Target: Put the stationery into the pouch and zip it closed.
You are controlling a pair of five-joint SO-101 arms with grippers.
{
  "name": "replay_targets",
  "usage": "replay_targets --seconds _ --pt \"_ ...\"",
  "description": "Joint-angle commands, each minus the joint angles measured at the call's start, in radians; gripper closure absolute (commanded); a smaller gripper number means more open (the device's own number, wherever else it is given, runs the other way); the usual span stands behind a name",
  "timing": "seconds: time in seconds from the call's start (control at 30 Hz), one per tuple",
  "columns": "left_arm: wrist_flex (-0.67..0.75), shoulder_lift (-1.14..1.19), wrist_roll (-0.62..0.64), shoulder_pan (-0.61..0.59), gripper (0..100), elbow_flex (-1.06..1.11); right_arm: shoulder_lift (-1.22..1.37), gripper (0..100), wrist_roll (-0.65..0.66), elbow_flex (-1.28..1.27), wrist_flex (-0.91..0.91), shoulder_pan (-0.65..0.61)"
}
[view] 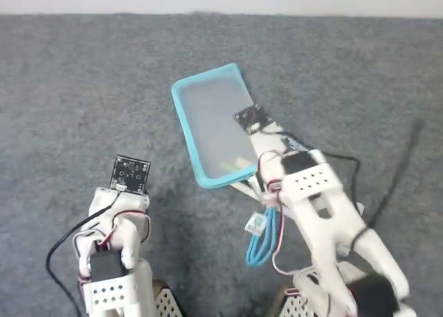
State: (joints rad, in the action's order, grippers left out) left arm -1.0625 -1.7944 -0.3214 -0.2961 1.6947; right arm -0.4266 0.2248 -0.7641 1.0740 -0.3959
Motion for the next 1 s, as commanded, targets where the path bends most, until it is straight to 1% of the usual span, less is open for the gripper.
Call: replay_targets --seconds 0.0,0.13,0.23,0.33,0.43,0.5,0.6,0.73,0.8,0.87,0.9,0.97 --pt "0.115 -0.021 -0.018 -0.006 90 -0.013 -0.162 99.3 0.043 0.17 0.137 0.027" --pt "0.206 -0.018 0.002 0.0 90 -0.016 -0.262 99.3 0.041 0.336 0.248 0.035" --pt "0.21 -0.017 0.058 0.002 90 -0.047 -0.317 99.3 0.012 0.353 0.263 0.028" --pt "0.18 -0.015 0.094 0.028 90 -0.122 -0.355 99.3 0.006 0.288 0.226 0.027" --pt "0.112 -0.012 0.133 0.117 90 -0.216 -0.437 99.3 0.006 0.147 0.12 -0.004" --pt "0.078 0.034 0.17 0.173 90 -0.277 -0.53 99.3 0.006 0.041 0.058 -0.039" --pt "0.098 0.206 0.189 0.199 90 -0.367 -0.676 99.3 0.008 -0.074 0.013 -0.064" --pt "0.146 0.548 0.198 0.206 90 -0.552 -0.786 99.3 0.011 -0.158 0.005 -0.068" --pt "0.164 0.709 0.226 0.233 87 -0.641 -0.791 99.3 0.012 -0.183 0.004 -0.07" --pt "0.198 0.841 0.273 0.259 82 -0.704 -0.794 99.3 0.011 -0.203 -0.005 -0.07" --pt "0.229 0.891 0.302 0.272 80 -0.717 -0.794 99.3 0.011 -0.21 -0.008 -0.07" --pt "0.302 0.962 0.347 0.288 78 -0.719 -0.794 99.3 0.014 -0.215 -0.007 -0.07"
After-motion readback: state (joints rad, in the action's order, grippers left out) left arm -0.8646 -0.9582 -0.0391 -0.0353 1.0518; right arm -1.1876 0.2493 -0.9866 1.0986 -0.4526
